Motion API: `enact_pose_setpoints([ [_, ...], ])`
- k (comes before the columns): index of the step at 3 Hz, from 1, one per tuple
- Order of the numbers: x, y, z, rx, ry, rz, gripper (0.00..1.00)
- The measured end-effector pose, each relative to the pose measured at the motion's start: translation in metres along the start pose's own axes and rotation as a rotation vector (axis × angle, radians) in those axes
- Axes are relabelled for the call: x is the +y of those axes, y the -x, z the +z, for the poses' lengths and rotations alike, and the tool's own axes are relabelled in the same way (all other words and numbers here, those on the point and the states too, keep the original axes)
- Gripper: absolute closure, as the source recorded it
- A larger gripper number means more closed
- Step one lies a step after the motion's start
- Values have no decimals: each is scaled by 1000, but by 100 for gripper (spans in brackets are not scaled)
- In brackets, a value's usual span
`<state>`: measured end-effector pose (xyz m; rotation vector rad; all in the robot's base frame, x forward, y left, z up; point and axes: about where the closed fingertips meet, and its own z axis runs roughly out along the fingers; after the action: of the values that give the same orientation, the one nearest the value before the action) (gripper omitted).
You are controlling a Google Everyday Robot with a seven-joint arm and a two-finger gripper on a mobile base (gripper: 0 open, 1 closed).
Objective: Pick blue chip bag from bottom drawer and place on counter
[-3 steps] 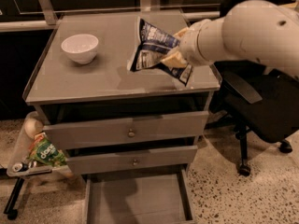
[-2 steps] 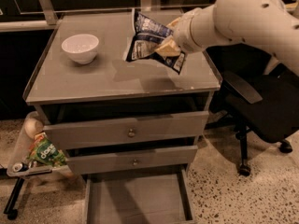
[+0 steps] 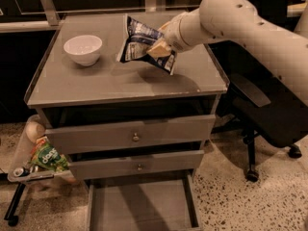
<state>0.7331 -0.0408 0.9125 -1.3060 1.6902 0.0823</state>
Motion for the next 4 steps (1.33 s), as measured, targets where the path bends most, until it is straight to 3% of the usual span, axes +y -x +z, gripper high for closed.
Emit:
enact_pose_setpoints([
  [1,20,-3,34,-23,71,15,100],
  [2,21,-4,36,-22,75,18,82],
  [4,21,-4,36,-22,75,18,35],
])
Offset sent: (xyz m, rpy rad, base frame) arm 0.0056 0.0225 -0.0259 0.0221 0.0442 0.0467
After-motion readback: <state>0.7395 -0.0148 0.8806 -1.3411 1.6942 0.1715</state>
